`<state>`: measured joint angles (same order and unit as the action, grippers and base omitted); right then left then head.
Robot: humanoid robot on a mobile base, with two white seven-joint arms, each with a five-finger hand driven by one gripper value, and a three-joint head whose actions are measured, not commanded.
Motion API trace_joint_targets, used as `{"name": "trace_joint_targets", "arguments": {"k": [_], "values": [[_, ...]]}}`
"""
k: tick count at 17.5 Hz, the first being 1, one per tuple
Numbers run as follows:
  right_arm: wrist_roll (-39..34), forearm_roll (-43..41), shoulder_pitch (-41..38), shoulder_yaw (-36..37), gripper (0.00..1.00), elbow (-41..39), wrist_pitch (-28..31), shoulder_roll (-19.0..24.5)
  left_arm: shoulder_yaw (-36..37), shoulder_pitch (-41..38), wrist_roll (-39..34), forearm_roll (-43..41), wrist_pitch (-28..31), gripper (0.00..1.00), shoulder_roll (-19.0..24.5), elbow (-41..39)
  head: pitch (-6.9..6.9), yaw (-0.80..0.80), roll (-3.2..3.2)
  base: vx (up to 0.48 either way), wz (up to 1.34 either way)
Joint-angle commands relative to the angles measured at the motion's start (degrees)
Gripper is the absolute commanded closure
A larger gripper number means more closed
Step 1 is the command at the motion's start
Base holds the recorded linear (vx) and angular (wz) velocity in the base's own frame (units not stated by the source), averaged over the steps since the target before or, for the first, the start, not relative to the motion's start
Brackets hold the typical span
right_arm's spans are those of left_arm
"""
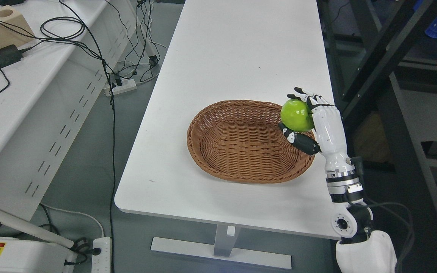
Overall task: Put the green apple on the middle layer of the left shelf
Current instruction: 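Lift the green apple out of the basket with the right hand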
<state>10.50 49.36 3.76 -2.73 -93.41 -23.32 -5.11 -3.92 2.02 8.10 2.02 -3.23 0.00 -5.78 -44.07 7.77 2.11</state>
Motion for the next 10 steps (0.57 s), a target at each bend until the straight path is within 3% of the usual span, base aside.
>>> {"name": "trace_joint_targets", "arguments": {"k": [1, 10], "values": [[0.2, -0.9, -4.4, 4.4, 1.0, -5.3, -0.5, 2.5, 0.0, 0.0, 0.0, 0.0, 0.0, 0.0, 1.0, 0.0, 0.0, 0.0, 0.0, -0.026, -0.01], [0.1, -1.3, -7.5, 4.2, 1.0, -5.3, -0.7, 3.2, 0.0, 0.0, 0.0, 0.0, 0.0, 0.0, 1.0, 0.0, 0.0, 0.0, 0.0, -0.07, -0.04]]}}
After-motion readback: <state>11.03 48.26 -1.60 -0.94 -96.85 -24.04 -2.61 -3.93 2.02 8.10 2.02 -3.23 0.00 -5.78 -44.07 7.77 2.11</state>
